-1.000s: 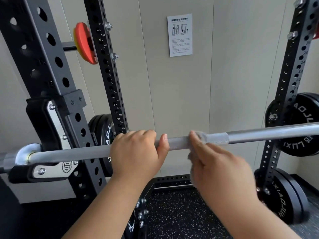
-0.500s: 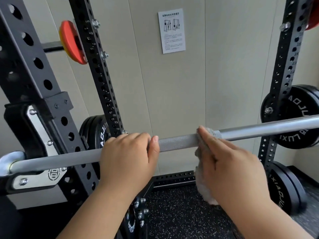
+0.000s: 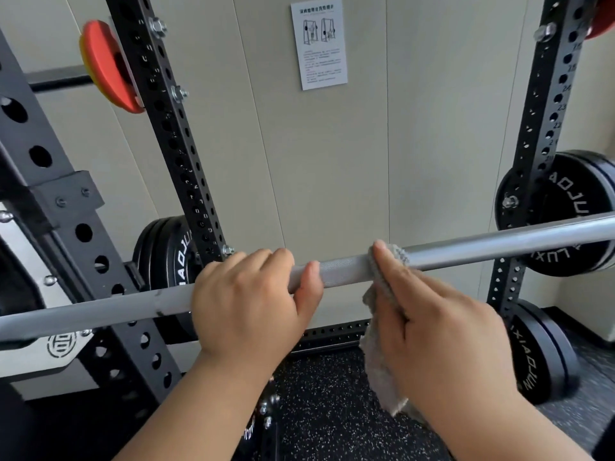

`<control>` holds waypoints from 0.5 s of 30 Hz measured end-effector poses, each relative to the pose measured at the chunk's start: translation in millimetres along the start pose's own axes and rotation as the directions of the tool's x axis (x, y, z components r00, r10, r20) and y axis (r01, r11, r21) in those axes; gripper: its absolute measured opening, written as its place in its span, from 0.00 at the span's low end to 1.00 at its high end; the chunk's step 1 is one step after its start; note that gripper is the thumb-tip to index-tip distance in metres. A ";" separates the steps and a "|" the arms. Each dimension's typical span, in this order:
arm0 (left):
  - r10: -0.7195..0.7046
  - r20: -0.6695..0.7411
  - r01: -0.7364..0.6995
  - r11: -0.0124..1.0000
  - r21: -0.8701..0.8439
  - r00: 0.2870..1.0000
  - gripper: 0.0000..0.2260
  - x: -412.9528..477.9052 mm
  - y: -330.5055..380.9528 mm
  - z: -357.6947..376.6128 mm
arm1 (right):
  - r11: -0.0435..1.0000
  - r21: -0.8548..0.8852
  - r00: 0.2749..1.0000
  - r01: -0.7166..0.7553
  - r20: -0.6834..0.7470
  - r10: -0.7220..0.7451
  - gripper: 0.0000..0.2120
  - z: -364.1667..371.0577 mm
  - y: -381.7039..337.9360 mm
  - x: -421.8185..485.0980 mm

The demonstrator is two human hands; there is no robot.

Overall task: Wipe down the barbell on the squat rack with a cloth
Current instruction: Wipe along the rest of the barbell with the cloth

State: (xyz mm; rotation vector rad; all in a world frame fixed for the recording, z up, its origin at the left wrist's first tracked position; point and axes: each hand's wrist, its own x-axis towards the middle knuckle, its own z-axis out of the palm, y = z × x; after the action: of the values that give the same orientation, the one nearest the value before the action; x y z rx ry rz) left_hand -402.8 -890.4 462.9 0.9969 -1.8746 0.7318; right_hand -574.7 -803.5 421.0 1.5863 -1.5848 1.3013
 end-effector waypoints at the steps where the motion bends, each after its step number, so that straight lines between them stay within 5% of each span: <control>1: 0.002 0.017 -0.002 1.000 0.001 1.000 0.24 2.4 0.8 -0.8 | 0.999 0.005 0.999 -0.031 -0.022 0.032 0.20 -2.8 5.9 2.8; 6: -0.054 0.297 0.032 0.997 0.076 0.953 0.26 15.4 1.4 -11.0 | 0.987 0.039 0.985 0.159 0.064 -0.161 0.22 9.7 -3.3 -10.2; 9: -0.136 0.464 0.103 0.990 0.095 0.876 0.29 30.3 2.5 -18.0 | 0.996 0.051 0.997 0.071 -0.026 -0.070 0.21 0.3 11.1 0.0; 12: -0.135 0.477 0.106 0.991 0.087 0.869 0.29 31.0 2.2 -20.5 | 0.993 0.087 0.997 0.076 0.003 -0.076 0.22 7.5 7.3 -7.8; 15: -0.027 0.338 0.017 0.999 0.031 0.941 0.27 16.6 -4.2 -16.2 | 0.981 0.064 0.979 0.184 0.072 -0.189 0.24 13.3 2.0 -16.3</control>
State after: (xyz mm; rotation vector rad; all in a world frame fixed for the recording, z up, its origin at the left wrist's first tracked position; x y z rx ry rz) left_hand -397.5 -885.5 485.4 1.2214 -2.1473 0.6015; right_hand -570.6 -808.5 400.9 1.7939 -1.4155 1.2070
